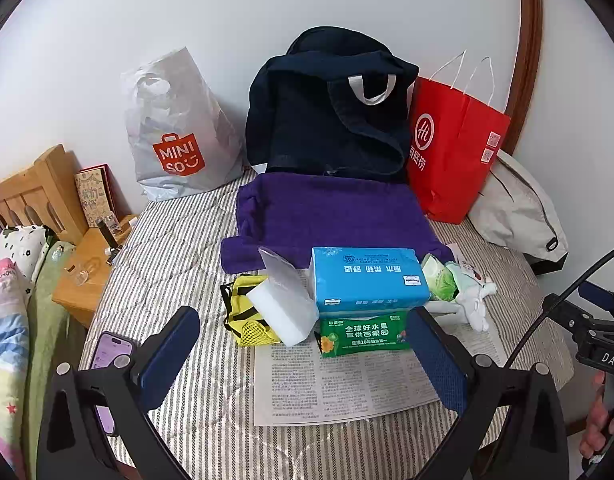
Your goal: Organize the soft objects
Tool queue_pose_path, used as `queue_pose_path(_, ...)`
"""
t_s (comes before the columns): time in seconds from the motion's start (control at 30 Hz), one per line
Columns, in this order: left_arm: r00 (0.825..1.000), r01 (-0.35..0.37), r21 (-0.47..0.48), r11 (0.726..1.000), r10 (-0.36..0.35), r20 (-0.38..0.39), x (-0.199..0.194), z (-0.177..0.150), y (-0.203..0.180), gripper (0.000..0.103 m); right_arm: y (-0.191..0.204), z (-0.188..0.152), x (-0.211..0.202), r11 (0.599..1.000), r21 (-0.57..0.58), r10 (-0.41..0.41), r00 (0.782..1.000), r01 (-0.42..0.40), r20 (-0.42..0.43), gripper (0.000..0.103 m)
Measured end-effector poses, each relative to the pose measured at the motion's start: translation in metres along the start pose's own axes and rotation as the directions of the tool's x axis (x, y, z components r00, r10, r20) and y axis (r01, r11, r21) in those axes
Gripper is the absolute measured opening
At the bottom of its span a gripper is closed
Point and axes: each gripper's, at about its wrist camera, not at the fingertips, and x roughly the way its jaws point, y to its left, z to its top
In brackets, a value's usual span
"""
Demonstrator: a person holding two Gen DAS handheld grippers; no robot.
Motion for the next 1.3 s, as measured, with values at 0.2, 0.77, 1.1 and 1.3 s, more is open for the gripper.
queue_pose_path(0.2, 1.000, 0.001, -0.002, 1.000, -0.001, -0.003, -0.002, 0.000, 0.001, 0.103, 0.002, 0.001, -0.003, 1.000, -0.007, -0.003, 1.000, 0.003, 0.003, 0.103)
queue_pose_path(0.77, 1.000, 0.004, -0.003, 1.000, -0.004, -0.012, 0.001, -0.002, 0.000, 0.103, 0.009, 0.001, -0.005, 1.000, -0.009, 0.003, 1.000, -0.003, 0.006, 0.103)
queue_pose_path(1.1, 1.000, 0.005, -0.003, 1.000, -0.005, -0.011, 0.001, -0.001, 0.001, 0.103, 0.011, 0.002, -0.006, 1.000, -0.011, 0.000, 1.000, 0.000, 0.007, 0.103)
queue_pose_path(1.3, 1.000, 0.006, -0.004, 1.000, -0.006, -0.011, 0.001, -0.003, 0.002, 0.103, 0.013, 0.001, -0.006, 1.000, -0.009, 0.002, 1.000, -0.002, 0.007, 0.103)
